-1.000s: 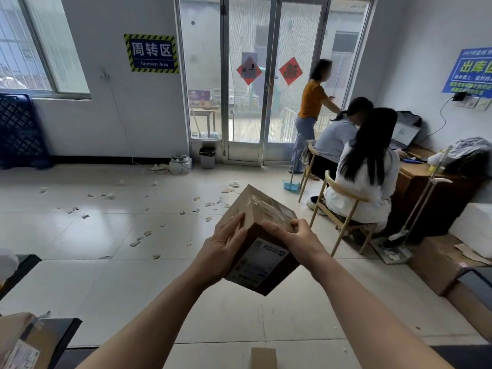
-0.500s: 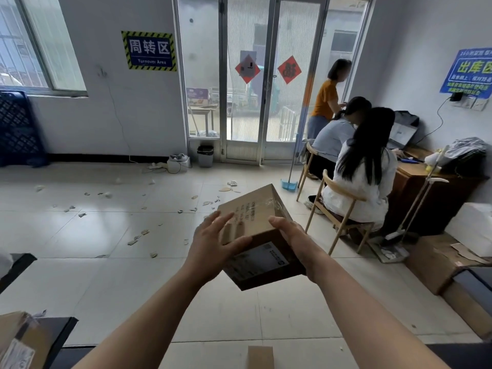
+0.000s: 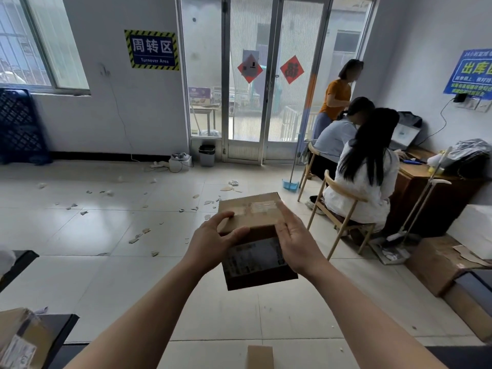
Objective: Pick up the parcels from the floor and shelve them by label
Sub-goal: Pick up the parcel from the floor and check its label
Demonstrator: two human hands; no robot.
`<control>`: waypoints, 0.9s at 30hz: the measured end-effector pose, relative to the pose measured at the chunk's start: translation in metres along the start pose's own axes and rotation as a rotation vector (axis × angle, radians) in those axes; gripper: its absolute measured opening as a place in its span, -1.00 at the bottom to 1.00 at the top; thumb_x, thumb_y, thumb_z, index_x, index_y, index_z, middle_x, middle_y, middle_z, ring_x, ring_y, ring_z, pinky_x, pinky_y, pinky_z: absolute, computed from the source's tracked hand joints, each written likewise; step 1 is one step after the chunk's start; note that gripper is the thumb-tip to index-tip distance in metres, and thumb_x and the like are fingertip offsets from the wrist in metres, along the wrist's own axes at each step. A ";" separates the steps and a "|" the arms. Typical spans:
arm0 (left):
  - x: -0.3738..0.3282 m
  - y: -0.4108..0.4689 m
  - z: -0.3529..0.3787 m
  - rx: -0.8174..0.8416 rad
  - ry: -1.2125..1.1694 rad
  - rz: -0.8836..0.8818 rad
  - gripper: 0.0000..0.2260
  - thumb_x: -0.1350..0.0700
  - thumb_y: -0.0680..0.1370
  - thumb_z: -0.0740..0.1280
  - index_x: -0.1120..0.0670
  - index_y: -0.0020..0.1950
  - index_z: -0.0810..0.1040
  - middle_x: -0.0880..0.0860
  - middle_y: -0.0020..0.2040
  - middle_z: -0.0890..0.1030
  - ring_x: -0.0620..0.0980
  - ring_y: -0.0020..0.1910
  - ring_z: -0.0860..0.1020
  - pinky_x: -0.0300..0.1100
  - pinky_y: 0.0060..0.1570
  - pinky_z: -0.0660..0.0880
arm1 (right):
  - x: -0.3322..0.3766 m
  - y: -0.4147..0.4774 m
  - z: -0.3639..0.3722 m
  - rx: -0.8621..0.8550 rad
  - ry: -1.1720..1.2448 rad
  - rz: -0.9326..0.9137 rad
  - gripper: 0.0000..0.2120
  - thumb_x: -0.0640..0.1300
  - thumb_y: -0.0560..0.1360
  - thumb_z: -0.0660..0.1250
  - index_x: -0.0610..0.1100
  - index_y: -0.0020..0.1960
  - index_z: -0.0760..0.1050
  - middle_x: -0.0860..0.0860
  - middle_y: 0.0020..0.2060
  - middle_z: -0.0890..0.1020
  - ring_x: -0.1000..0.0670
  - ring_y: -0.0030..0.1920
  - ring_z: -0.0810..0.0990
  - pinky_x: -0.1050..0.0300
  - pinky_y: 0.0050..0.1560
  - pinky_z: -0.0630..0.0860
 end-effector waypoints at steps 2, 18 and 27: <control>-0.002 0.004 -0.002 -0.011 -0.012 -0.005 -0.50 -0.22 0.37 0.44 -0.20 0.28 0.46 0.07 0.27 0.50 0.11 0.07 0.59 0.12 -0.03 0.61 | 0.005 -0.001 0.002 -0.005 -0.149 -0.063 -0.63 0.00 0.62 0.04 0.16 0.42 0.22 -0.01 0.42 0.24 -0.05 0.39 0.30 0.16 0.27 0.30; -0.007 -0.004 -0.001 0.001 -0.092 0.089 -0.49 0.29 0.43 0.43 -0.14 0.28 0.46 0.03 0.07 0.61 -0.04 0.01 0.63 -0.01 -0.08 0.64 | -0.015 0.004 -0.009 0.056 -0.291 0.014 -0.58 0.12 0.57 0.13 0.30 0.40 0.13 -0.06 0.40 0.20 -0.17 0.28 0.41 -0.03 0.17 0.51; -0.010 -0.006 0.008 0.263 0.058 0.060 -0.27 0.22 0.51 0.35 -0.26 0.49 0.05 -0.05 0.09 0.55 -0.08 0.04 0.59 -0.14 -0.07 0.61 | -0.022 0.000 0.002 0.130 -0.182 0.029 -0.62 0.06 0.57 0.16 0.27 0.35 0.23 -0.04 0.06 0.40 -0.01 0.01 0.51 0.10 -0.04 0.57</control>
Point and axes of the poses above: each hand's wrist, its own y-axis towards the middle knuckle, its own z-axis out of the palm, x = y × z, the point moved 7 cm from there along y, towards the middle knuckle
